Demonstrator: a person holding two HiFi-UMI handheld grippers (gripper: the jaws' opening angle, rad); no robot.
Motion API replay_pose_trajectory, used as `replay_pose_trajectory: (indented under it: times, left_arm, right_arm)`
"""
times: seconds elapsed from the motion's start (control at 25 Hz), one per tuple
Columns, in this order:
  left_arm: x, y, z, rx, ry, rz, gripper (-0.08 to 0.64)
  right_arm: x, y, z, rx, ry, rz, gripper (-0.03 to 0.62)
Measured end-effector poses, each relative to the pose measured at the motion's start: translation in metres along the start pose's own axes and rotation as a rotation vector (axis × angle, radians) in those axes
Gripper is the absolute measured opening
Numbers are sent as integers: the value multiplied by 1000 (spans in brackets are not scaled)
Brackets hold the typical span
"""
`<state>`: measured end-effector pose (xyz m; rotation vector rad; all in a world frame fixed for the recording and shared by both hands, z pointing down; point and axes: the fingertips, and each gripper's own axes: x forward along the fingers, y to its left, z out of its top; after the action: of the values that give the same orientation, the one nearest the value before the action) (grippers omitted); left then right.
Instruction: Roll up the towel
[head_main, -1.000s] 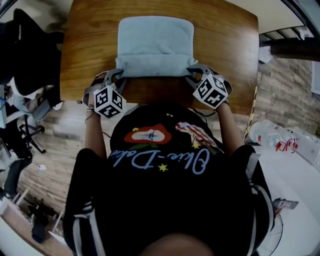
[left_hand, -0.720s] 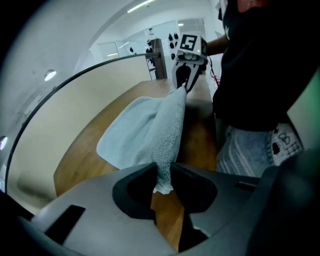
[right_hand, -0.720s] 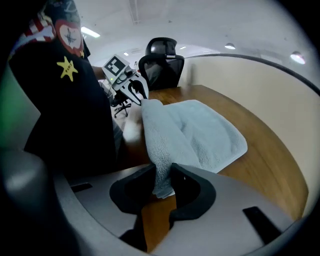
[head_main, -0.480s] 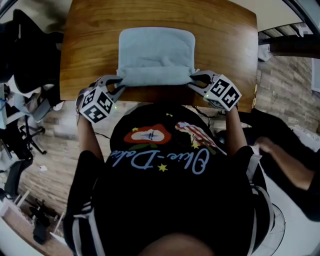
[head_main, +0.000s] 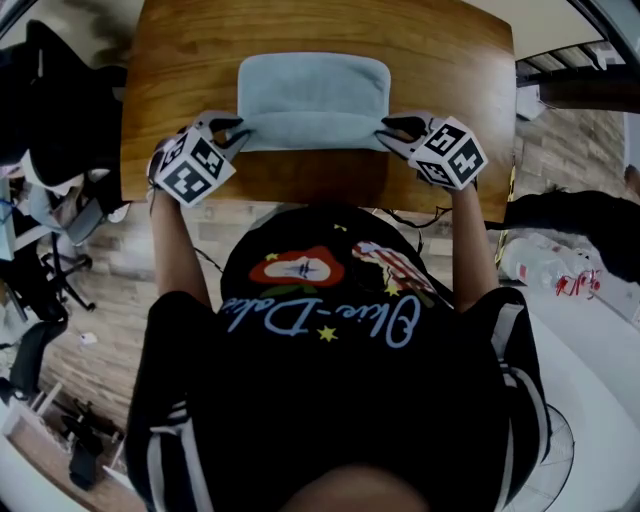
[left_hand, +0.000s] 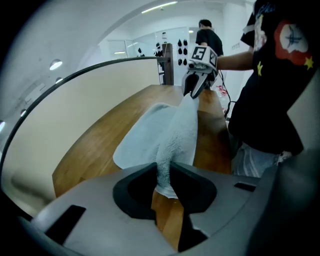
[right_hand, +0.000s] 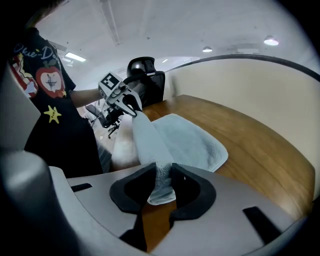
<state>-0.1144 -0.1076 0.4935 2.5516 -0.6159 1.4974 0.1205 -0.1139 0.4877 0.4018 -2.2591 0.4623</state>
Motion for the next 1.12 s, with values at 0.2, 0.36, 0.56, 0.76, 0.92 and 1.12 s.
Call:
replay_pose_trajectory:
  times: [0.2, 0.36, 0.56, 0.76, 0.92, 1.12]
  left_arm:
    - [16, 27, 4, 9, -1, 118, 78]
    - [28, 45, 2, -53, -18, 224, 89]
    - [39, 55, 3, -63, -5, 306, 107]
    - [35, 65, 3, -158, -55, 356, 141]
    - [4, 77, -1, -291, -156, 423, 156]
    - [-11, 35, -3, -55, -105, 406, 156]
  right_arm:
    - [10, -24, 7, -38, 18, -115, 89]
    - [17, -40, 8, -104, 55, -240, 91]
    - [28, -51, 5, -195, 110, -321, 94]
    - [28, -55, 6, -198, 83, -364, 131]
    - [-4, -47, 23, -173, -44, -396, 160]
    - [-8, 0, 11, -348, -11, -298, 160]
